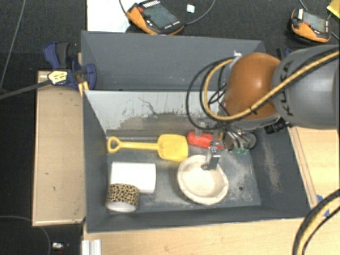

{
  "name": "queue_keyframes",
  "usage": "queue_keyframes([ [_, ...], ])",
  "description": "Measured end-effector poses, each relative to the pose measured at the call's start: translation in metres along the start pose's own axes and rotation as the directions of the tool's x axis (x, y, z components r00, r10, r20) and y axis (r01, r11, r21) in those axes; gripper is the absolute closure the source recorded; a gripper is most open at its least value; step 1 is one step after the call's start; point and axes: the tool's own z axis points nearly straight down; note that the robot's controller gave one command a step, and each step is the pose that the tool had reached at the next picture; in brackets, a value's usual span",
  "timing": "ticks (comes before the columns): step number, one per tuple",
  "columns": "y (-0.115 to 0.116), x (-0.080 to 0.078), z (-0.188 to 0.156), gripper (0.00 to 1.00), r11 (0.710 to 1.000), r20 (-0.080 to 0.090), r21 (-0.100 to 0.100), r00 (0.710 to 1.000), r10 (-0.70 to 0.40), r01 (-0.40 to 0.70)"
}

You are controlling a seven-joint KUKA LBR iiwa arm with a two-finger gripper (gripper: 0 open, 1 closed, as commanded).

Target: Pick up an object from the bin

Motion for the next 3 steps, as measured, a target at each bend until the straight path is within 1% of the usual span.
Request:
queue_keyframes([
  [1,0.0,0.0,0.0,0.0,1.0,0.0,0.0,1.0,0.0,0.0],
  [2,0.021,-0.013,0.071,0.0,0.973,-0.002,-0.002,0.973,-0.231,0.231],
  [3,0.009,-0.005,-0.054,0.0,0.985,0.0,-0.001,0.985,-0.174,0.174],
])
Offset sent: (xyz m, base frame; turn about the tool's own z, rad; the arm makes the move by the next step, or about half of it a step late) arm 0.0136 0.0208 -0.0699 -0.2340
